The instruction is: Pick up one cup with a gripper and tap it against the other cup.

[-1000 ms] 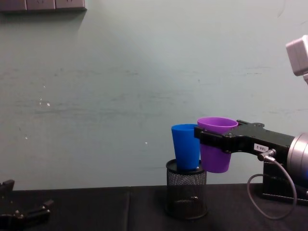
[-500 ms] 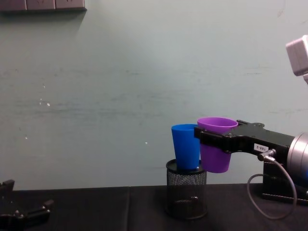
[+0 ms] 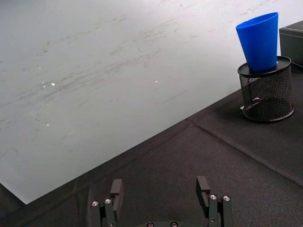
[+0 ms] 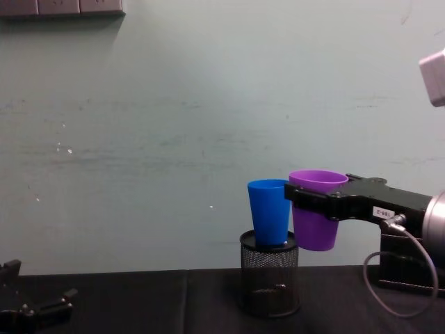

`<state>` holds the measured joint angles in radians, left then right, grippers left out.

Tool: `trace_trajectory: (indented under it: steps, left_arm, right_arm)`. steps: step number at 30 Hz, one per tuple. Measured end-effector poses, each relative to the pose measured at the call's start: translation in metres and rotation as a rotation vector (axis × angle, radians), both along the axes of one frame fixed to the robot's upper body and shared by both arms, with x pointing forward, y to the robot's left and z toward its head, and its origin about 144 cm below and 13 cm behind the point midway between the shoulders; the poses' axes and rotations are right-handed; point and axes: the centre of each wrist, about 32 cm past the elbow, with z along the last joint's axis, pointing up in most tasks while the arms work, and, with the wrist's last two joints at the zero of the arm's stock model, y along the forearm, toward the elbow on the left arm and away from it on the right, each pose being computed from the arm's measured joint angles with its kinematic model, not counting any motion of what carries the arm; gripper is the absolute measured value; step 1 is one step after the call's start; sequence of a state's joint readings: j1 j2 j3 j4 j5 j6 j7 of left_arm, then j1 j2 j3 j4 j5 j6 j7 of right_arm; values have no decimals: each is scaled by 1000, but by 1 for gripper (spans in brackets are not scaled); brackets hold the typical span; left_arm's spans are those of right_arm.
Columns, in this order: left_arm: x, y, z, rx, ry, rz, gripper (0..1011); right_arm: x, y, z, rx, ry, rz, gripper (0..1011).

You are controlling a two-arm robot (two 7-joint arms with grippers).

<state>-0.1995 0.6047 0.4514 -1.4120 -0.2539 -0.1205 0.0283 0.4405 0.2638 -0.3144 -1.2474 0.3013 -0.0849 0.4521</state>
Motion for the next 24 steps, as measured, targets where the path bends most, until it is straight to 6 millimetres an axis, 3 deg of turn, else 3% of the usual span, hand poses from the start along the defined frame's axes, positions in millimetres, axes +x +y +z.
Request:
trace_trajectory:
  steps: [13, 24]
  left_arm:
    - [0, 0, 0, 0, 0, 0, 1011]
    - [0, 0, 0, 0, 0, 0, 1012]
  right_arm:
    - [-21, -14, -9, 12, 20, 16, 757]
    - [-41, -13, -33, 26, 37, 0, 758]
